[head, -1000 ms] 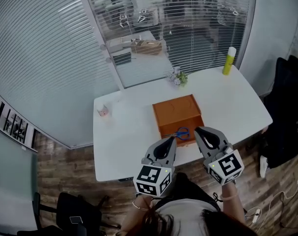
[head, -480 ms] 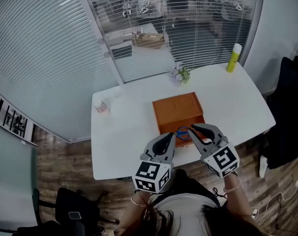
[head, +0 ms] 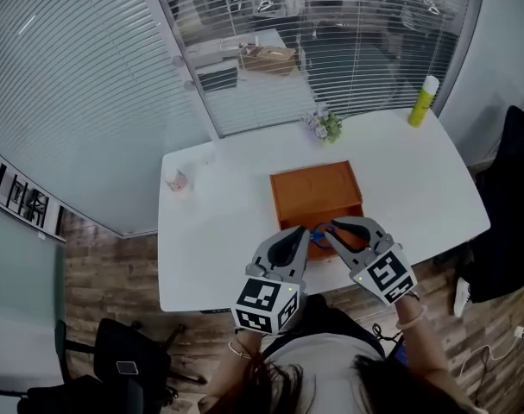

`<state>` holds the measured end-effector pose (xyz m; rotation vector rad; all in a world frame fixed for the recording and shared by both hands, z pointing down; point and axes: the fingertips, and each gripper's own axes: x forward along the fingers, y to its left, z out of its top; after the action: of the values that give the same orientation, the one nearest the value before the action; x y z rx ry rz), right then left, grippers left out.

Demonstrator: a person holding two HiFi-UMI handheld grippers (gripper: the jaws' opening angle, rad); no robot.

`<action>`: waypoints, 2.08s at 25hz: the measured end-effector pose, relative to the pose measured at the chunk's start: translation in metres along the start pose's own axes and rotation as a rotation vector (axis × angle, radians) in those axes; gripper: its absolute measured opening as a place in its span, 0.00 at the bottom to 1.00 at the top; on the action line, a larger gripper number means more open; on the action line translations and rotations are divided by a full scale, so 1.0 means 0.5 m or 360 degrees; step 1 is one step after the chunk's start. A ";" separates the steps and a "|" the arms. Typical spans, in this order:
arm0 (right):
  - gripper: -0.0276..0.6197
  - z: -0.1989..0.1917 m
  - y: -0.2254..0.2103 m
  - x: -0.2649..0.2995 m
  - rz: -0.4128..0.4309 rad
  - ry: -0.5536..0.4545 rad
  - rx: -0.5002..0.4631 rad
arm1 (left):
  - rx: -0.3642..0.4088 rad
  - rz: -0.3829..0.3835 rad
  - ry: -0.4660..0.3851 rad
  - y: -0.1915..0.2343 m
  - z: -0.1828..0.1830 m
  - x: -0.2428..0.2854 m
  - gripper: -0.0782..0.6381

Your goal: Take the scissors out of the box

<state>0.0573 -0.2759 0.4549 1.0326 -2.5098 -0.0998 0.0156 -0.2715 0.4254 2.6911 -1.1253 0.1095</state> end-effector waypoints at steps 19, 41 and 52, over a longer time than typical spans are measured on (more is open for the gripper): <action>0.23 -0.144 0.003 0.084 0.0403 0.0417 -0.0271 | -0.0074 0.0105 0.0007 0.052 -0.003 0.057 0.14; 0.29 -0.306 0.026 0.144 0.0750 0.0880 -0.0470 | -0.0169 0.0191 0.0051 0.108 -0.027 0.098 0.14; 0.29 -0.358 0.026 0.164 0.0843 0.1030 -0.0537 | -0.0215 0.0245 0.0072 0.138 -0.039 0.108 0.14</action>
<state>0.0700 -0.3063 0.6494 0.1902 -1.9855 -0.0219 0.0050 -0.3516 0.4648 2.4709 -1.2768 0.1143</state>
